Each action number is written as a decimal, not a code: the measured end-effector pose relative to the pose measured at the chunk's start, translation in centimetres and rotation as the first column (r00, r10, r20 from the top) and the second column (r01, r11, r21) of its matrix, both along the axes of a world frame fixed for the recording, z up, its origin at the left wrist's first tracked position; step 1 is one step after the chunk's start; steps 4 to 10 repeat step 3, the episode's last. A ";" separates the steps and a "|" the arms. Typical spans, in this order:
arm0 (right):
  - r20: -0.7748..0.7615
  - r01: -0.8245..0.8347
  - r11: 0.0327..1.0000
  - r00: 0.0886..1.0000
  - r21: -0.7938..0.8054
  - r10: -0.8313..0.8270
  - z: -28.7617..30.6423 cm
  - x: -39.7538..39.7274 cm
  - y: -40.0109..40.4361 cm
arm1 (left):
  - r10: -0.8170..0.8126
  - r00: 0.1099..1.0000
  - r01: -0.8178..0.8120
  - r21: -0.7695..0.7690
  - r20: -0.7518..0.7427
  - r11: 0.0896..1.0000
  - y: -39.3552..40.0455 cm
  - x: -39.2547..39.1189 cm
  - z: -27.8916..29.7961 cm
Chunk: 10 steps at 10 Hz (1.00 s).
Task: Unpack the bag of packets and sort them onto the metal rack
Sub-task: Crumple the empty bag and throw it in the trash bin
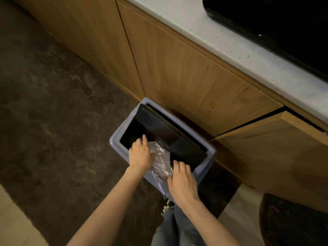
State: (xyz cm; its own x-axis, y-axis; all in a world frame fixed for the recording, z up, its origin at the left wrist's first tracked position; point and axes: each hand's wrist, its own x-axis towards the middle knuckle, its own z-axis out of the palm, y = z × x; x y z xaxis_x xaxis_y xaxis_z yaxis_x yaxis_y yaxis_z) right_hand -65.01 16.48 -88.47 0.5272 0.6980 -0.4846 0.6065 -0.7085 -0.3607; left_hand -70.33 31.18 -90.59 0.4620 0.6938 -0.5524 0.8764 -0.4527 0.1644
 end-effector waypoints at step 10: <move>-0.311 0.174 0.978 0.941 0.114 -0.132 6.6 2.9 -1.1 | -0.156 0.988 0.152 -0.225 -0.004 0.963 -0.5 2.0 8.5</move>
